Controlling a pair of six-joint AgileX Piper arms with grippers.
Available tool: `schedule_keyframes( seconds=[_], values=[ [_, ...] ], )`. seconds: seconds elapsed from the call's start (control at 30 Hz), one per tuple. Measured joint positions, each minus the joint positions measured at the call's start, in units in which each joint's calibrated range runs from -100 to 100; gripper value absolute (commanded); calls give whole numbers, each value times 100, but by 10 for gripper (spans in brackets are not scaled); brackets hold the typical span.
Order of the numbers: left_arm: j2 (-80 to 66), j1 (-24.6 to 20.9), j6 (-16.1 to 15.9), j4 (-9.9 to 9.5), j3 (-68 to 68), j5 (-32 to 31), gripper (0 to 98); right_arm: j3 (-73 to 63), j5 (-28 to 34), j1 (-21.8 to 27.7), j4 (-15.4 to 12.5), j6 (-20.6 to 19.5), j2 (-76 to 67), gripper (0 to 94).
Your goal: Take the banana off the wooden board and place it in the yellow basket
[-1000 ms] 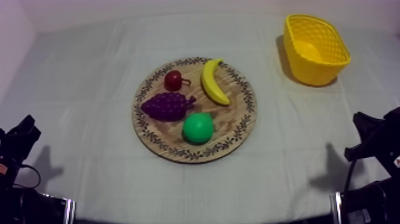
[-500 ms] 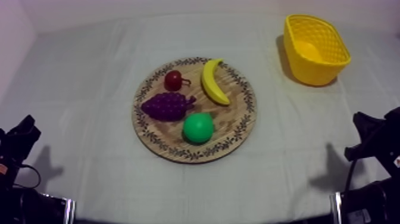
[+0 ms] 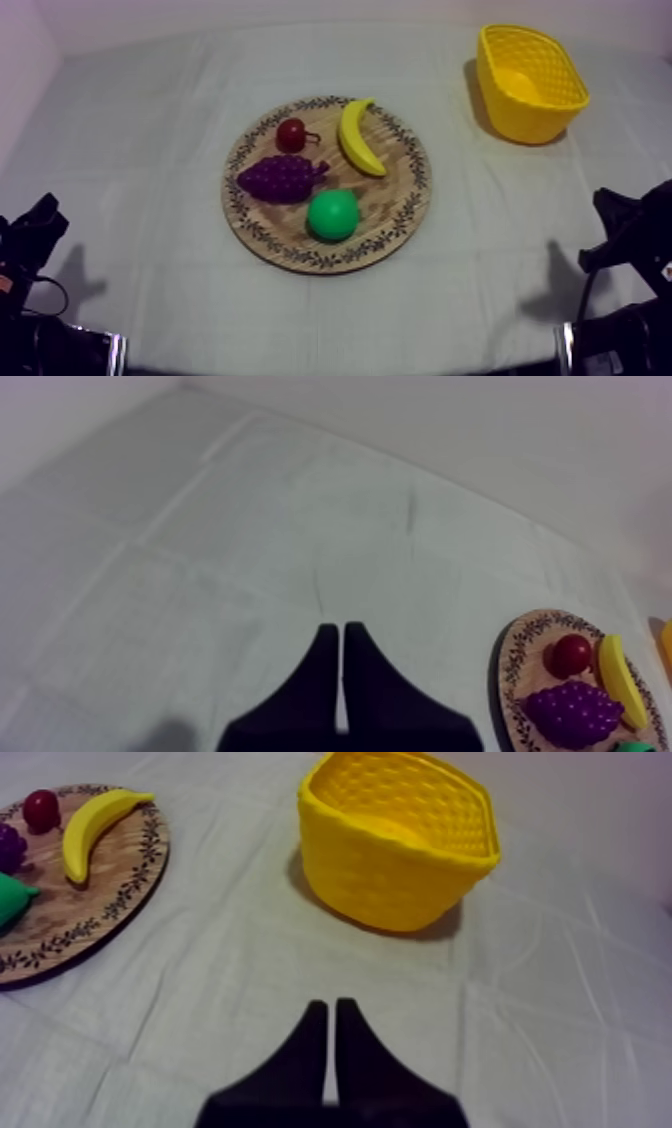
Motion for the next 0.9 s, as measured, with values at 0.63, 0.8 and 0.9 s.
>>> schedule_keyframes(
  seconds=[0.63, 0.8, 0.9],
  values=[
    [0, 0, 0, 0, 0, 0, 1, -2365, 8, -358, 134, 150, 2349, 3],
    [0, 0, 0, 0, 0, 0, 1, -3236, 367, -535, 178, 151, 3022, 3],
    [0, 0, 0, 0, 0, 0, 1, -3872, 667, -661, 219, 100, 3462, 3]
  ],
)
